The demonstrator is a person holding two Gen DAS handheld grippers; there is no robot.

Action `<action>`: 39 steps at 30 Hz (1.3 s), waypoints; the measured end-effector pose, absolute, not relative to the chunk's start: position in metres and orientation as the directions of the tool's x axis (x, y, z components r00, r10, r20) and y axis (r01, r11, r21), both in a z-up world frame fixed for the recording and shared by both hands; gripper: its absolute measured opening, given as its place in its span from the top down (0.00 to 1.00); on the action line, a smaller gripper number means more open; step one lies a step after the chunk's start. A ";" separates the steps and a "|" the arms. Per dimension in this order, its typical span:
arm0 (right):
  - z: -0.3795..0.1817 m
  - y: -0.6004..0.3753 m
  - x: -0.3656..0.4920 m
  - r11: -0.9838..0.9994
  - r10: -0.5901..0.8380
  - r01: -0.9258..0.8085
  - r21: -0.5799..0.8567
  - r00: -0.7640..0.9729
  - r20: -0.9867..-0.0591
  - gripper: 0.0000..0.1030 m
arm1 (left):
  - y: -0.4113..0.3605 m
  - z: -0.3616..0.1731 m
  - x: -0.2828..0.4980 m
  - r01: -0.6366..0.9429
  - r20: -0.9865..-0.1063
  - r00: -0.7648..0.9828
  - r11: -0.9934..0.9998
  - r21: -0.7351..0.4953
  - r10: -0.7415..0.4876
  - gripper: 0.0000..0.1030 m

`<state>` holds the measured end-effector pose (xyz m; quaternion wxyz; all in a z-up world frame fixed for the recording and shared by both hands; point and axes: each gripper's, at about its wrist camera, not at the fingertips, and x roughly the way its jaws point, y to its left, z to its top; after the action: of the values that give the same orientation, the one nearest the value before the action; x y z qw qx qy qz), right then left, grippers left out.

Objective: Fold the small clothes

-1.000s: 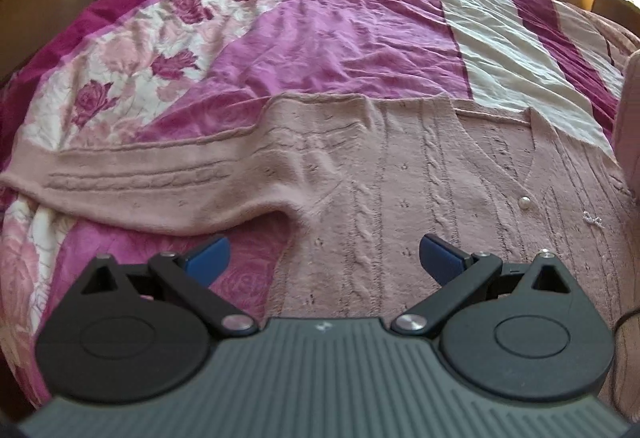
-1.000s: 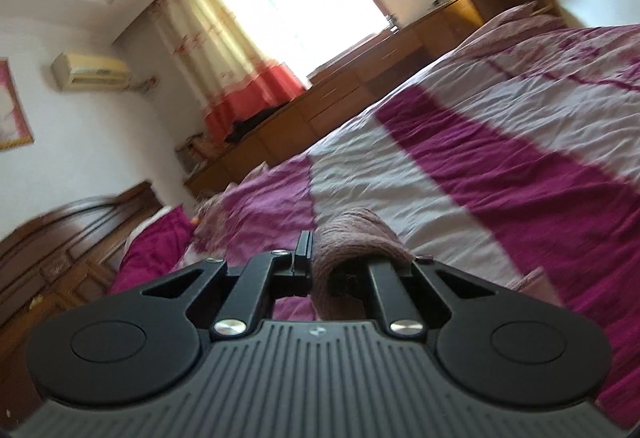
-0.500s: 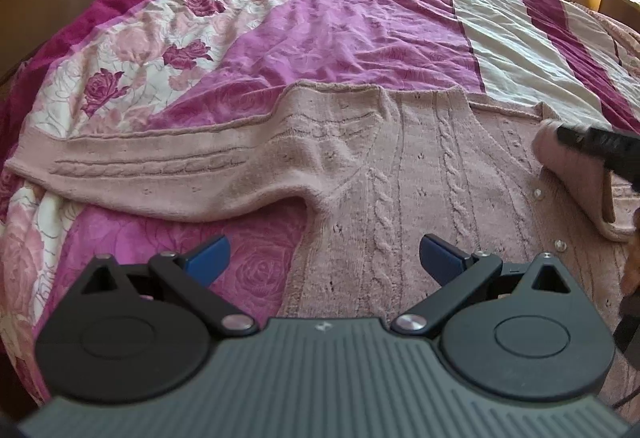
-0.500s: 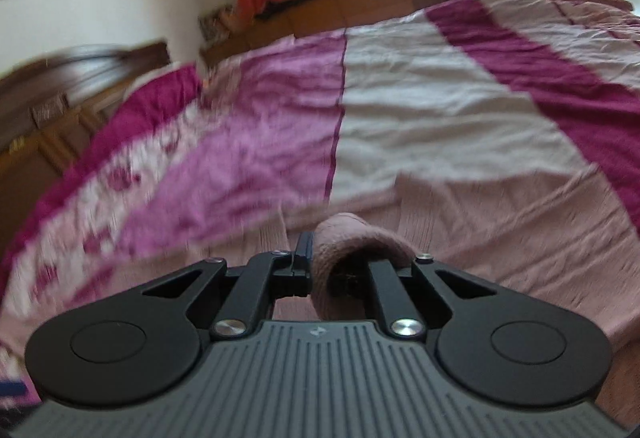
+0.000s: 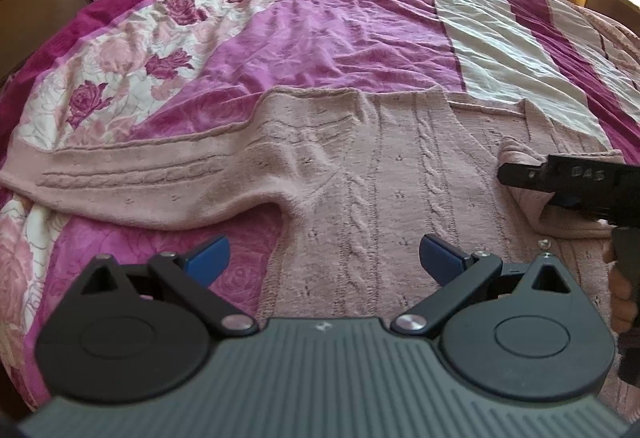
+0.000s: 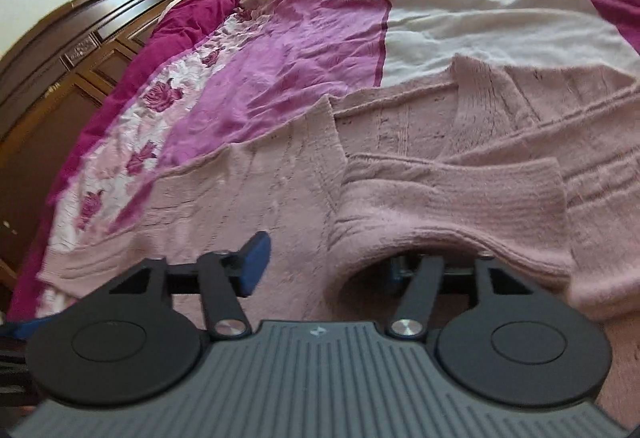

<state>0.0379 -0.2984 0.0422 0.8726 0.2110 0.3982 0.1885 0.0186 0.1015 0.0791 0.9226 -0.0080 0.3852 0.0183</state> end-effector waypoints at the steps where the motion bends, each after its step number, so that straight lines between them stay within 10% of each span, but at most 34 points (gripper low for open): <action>1: 0.046 -0.302 0.034 0.835 0.503 -0.160 0.527 0.611 -0.611 0.32 | 0.100 0.079 0.019 -0.034 -0.710 0.703 0.999 -0.002 0.023 0.00; 23: 0.072 -0.415 -0.022 0.935 0.192 0.040 0.353 0.779 -0.597 0.28 | 0.022 0.087 0.039 0.176 -0.667 0.737 0.984 0.033 -0.109 0.01; 30: 0.037 -0.419 -0.017 0.968 0.118 0.065 0.244 0.735 -0.668 0.68 | -0.020 0.086 0.051 0.241 -0.642 0.760 0.962 0.129 -0.104 0.14; 39: 0.017 -0.431 -0.014 0.935 0.175 0.091 0.341 0.718 -0.673 0.70 | -0.078 0.074 0.059 0.440 -0.613 0.760 0.866 0.239 -0.217 0.17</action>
<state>-0.0139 -0.4309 0.0165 0.9096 0.1781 0.3745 0.0231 0.0595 -0.0784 0.0736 0.9190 0.1880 0.2969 -0.1786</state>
